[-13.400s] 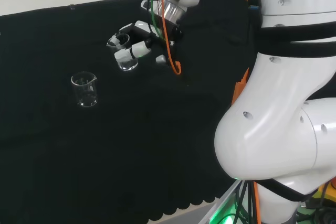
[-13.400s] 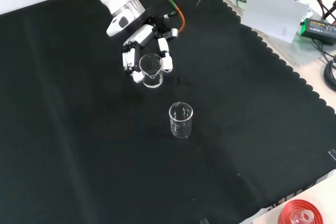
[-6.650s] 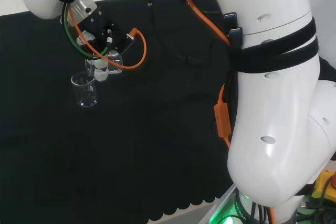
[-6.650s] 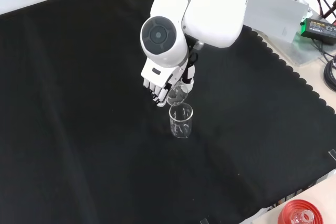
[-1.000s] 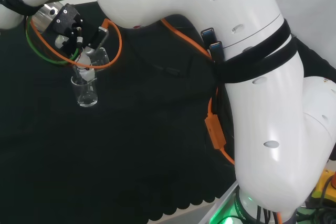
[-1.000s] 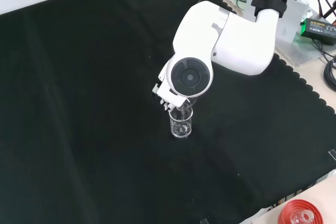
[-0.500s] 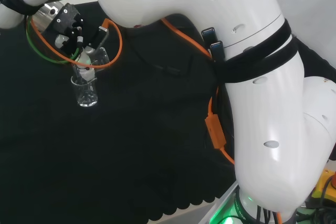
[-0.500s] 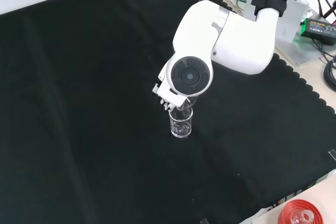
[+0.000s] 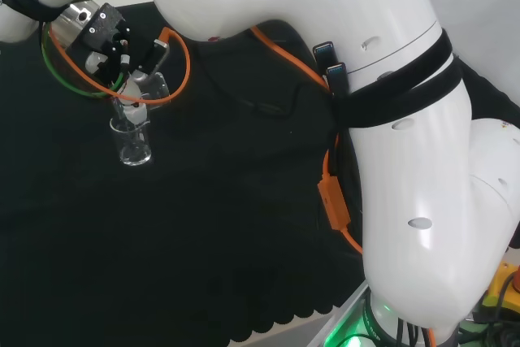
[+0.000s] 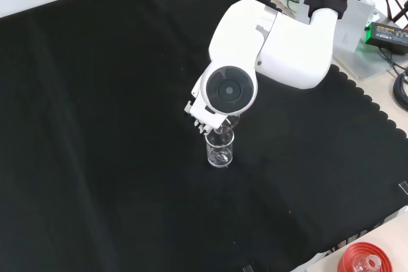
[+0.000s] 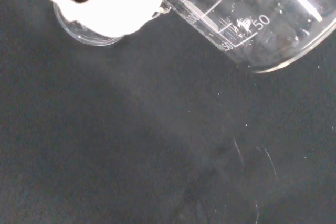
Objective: Pour the water from the handheld beaker into the one on the table.
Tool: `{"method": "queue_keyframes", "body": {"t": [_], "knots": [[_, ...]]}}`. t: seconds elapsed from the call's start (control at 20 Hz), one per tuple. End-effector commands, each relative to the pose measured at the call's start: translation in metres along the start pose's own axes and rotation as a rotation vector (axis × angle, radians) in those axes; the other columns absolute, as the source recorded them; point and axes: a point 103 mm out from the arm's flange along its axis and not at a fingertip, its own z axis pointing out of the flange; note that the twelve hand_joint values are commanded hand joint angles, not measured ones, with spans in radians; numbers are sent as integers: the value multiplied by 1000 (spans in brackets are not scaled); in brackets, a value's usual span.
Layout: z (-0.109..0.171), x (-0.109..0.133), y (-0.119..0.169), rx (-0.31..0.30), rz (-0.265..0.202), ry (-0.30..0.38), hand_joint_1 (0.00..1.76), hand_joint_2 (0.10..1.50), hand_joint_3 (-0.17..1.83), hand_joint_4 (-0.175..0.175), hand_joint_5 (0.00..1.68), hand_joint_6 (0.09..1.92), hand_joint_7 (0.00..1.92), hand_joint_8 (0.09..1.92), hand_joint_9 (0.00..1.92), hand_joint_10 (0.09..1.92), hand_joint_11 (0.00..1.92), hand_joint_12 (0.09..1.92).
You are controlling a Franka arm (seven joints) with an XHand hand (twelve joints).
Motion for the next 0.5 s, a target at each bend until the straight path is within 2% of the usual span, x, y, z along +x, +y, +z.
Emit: {"method": "queue_keyframes", "body": {"t": [0.05, 0.35, 0.5], "knots": [[0, -3, -1, -5, -4, 0, 1277, 1069, -175, 17, 1182, 809, 1515, 87, 1269, 555, 940, 971], [5, -9, -5, -9, -3, 7, 1276, 1069, -175, 17, 1181, 809, 1515, 87, 1268, 556, 940, 971], [11, -14, -8, -23, -8, 35, 1277, 1069, -175, 17, 1181, 809, 1515, 87, 1268, 557, 940, 971]]}}
